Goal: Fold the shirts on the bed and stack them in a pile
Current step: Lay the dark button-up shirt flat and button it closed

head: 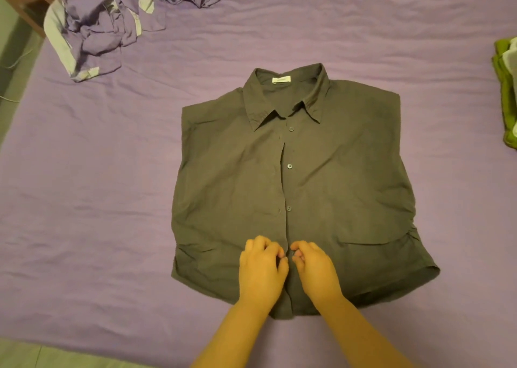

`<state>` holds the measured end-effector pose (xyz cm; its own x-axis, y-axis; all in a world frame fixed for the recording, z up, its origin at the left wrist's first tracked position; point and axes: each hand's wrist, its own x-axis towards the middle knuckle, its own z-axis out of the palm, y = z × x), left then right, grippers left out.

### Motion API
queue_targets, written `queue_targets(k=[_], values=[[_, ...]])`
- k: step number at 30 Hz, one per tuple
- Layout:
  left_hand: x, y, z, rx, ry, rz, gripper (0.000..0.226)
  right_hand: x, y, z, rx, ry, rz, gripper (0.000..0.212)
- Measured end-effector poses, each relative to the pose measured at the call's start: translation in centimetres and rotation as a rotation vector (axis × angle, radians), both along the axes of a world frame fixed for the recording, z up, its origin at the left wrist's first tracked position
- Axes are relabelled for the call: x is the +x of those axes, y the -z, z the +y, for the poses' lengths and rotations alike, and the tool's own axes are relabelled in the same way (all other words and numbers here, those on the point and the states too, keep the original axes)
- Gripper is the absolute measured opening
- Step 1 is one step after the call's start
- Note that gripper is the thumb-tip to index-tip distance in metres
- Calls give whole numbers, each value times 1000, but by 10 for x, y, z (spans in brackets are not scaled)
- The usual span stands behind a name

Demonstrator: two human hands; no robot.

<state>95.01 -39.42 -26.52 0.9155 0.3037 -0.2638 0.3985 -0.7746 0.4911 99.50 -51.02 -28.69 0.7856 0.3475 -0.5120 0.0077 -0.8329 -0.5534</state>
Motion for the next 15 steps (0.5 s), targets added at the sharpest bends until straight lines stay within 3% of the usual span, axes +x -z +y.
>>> queue_targets(k=[4, 9, 15], values=[[4, 10, -3, -154, -112, 256, 8, 1, 4, 1, 2, 54, 24, 24], [6, 14, -8, -231, -234, 232, 14, 0, 7, 2, -47, 33, -31, 16], [9, 13, -9, -357, -343, 175, 10, 2, 1, -1, -42, -29, -22, 21]])
